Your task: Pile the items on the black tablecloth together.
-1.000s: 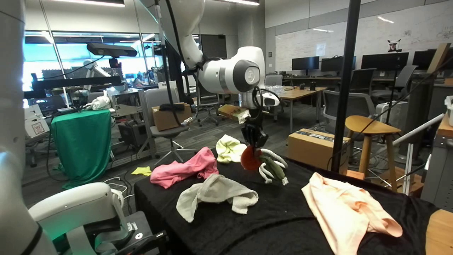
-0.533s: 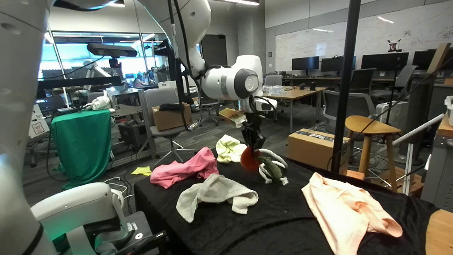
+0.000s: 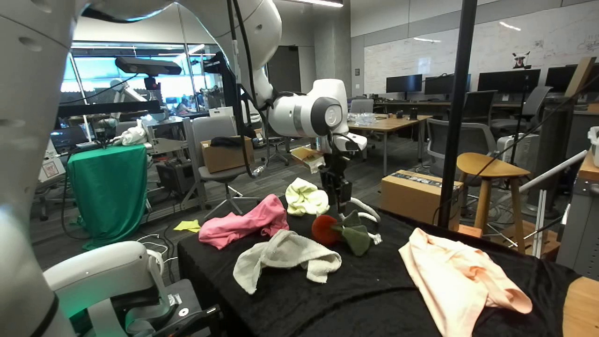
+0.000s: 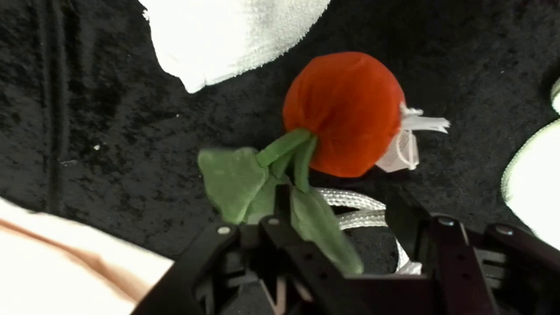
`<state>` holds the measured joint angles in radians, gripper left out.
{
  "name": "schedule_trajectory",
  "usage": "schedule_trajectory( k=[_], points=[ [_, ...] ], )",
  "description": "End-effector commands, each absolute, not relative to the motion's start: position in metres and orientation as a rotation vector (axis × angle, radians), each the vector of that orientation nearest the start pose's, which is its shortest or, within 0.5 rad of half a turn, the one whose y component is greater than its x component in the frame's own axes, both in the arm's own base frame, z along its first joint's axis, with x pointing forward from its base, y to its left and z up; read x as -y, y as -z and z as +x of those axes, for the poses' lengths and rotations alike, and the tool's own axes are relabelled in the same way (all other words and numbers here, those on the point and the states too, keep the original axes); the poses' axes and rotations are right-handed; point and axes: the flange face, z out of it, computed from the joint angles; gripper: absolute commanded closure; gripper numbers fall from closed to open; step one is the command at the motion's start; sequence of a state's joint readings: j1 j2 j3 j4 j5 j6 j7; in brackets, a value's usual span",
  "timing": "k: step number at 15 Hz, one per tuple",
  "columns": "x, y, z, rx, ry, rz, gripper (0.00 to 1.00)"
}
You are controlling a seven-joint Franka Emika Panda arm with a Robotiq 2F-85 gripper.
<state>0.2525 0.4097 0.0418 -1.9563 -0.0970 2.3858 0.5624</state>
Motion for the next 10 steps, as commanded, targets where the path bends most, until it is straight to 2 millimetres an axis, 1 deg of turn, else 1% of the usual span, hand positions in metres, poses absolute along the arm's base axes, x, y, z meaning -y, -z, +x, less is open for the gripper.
schedule_trajectory(
  k=[1,2,3,5,7,9,10],
  points=[
    [-0.179,-0.278,0.595,-0.329,0.093,-3.174,0.1],
    [-0.179,-0.282,0.593,-0.322,0.088,-3.179,0.02],
    [-0.18,-0.285,0.59,-0.309,0.079,-3.182,0.0],
    [-0.182,-0.3,0.581,-0.258,0.028,-3.206,0.0],
    [-0.187,-0.319,0.565,-0.146,-0.095,-3.237,0.0],
    [-0.196,-0.34,0.55,-0.021,-0.22,-3.288,0.0],
    [-0.201,-0.349,0.544,0.027,-0.252,-3.299,0.0]
  ],
)
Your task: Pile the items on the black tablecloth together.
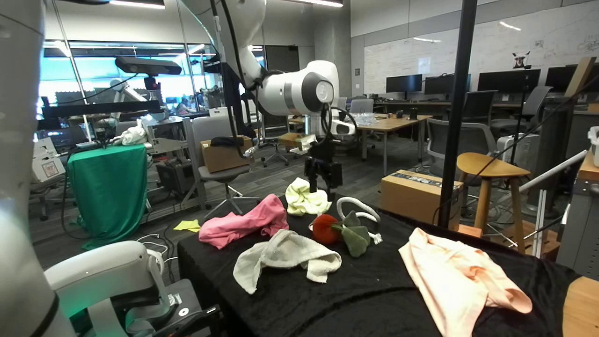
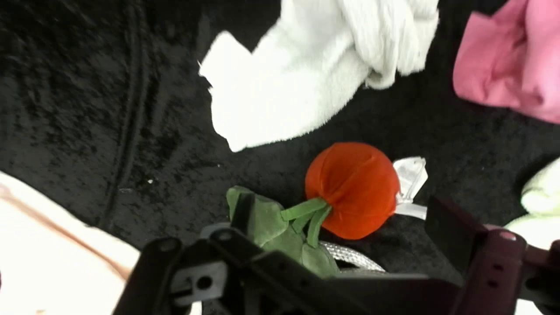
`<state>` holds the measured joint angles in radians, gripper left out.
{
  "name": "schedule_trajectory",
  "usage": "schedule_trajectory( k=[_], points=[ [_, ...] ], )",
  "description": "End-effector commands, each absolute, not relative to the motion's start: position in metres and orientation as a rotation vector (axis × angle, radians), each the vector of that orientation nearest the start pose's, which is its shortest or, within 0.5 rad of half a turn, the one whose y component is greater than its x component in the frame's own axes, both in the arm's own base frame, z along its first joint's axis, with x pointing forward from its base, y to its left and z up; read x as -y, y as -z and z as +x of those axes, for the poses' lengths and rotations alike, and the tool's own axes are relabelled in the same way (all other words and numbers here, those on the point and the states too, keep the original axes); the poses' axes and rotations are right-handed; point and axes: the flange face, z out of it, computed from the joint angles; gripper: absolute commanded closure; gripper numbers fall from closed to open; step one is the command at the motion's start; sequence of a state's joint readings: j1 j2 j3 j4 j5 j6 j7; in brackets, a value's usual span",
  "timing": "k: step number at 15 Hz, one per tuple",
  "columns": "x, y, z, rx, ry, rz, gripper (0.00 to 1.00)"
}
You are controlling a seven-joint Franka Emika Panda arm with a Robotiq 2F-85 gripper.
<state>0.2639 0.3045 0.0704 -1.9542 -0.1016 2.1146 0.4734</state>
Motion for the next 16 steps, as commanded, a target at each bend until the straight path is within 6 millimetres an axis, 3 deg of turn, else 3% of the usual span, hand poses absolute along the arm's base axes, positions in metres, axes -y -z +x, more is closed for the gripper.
schedule_trajectory(
  k=[1,5,10,16],
  points=[
    [-0.209,-0.358,0.539,0.085,-0.29,-3.304,0.0],
    [-0.24,-0.384,0.526,0.26,-0.358,-3.303,0.0],
    [-0.273,-0.391,0.528,0.491,-0.345,-3.29,0.0],
    [-0.314,-0.369,0.543,0.715,-0.311,-3.215,0.0]
  ],
)
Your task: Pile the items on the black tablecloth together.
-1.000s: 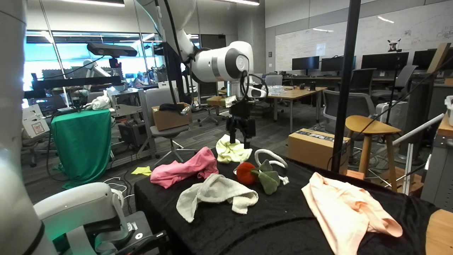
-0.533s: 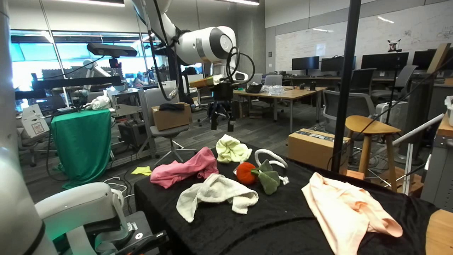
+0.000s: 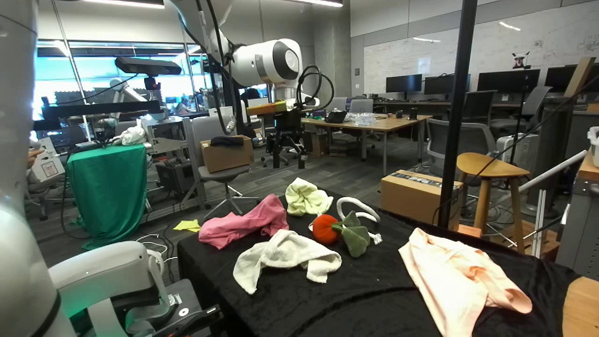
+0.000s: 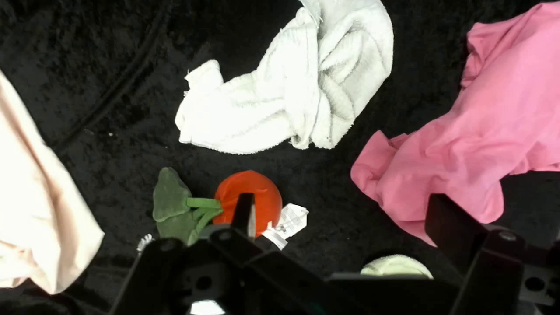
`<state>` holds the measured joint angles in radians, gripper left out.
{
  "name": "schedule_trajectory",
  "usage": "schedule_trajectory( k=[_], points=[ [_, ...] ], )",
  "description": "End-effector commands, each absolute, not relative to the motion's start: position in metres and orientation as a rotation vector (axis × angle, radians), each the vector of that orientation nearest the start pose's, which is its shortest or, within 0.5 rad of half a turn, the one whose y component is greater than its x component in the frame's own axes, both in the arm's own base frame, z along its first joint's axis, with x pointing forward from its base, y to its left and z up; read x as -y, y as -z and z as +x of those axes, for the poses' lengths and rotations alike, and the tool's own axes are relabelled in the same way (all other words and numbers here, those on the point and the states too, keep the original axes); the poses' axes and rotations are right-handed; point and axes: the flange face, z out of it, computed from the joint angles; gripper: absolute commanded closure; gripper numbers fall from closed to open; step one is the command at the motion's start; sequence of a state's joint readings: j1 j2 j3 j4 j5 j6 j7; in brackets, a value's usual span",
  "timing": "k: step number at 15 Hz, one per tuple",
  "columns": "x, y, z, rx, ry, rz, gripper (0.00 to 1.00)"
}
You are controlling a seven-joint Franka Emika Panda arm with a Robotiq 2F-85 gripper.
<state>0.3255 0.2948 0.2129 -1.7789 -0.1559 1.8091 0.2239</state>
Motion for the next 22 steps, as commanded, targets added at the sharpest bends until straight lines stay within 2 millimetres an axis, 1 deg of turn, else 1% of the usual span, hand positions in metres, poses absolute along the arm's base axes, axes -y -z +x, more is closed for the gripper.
schedule_trajectory(
  k=[1,5,8,11,16,19,22],
  points=[
    [-0.321,-0.364,0.545,0.731,-0.298,-3.196,0.0],
    [-0.352,-0.337,0.55,0.785,-0.219,-3.124,0.0],
    [-0.375,-0.314,0.55,0.816,-0.162,-3.071,0.0],
    [-0.393,-0.293,0.553,0.817,-0.108,-3.026,0.0],
    [-0.414,-0.271,0.562,0.776,-0.028,-2.958,0.0],
    [-0.42,-0.264,0.574,0.744,0.001,-2.939,0.0],
    [-0.426,-0.261,0.585,0.714,0.046,-2.928,0.0]
  ],
)
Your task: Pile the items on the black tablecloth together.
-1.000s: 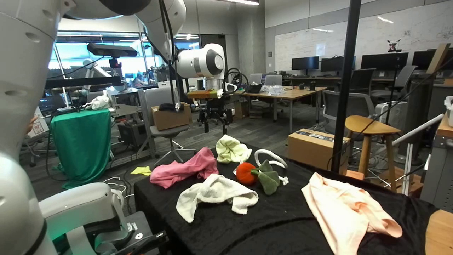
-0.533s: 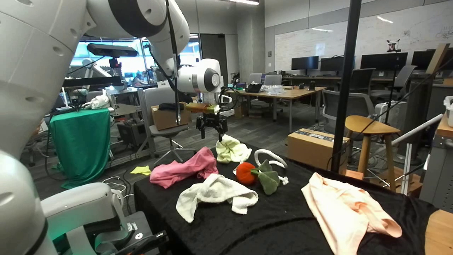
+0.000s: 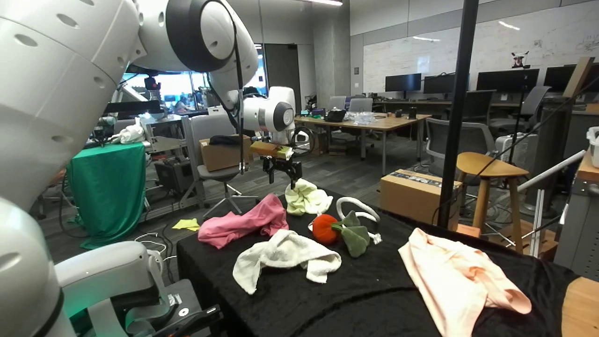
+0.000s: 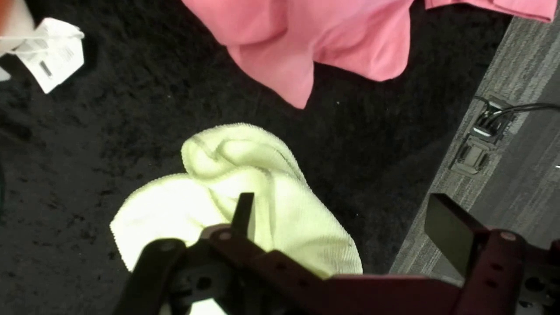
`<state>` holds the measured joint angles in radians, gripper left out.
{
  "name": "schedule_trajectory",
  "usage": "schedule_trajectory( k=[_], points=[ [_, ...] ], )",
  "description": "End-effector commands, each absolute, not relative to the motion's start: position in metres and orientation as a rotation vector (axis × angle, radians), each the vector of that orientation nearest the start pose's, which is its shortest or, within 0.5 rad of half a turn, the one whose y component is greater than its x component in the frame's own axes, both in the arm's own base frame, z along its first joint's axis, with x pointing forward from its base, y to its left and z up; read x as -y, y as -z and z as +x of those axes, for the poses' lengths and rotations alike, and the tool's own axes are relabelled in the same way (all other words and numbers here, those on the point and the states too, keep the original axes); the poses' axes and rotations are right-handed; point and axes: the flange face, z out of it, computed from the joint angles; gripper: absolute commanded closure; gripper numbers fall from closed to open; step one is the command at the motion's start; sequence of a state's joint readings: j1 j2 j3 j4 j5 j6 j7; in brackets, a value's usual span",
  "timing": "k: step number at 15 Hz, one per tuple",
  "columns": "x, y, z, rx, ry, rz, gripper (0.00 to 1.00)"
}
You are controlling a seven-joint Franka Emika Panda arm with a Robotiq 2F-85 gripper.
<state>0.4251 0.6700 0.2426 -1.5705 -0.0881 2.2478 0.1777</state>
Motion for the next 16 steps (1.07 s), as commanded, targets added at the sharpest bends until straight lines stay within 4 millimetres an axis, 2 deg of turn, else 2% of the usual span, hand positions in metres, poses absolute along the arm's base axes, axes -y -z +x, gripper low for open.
schedule_trajectory(
  k=[1,9,16],
  points=[
    [-0.429,-0.262,0.589,0.696,0.07,-2.921,0.0],
    [-0.449,-0.243,0.607,0.568,0.212,-2.87,0.0],
    [-0.45,-0.22,0.621,0.504,0.317,-2.895,0.0]
  ],
)
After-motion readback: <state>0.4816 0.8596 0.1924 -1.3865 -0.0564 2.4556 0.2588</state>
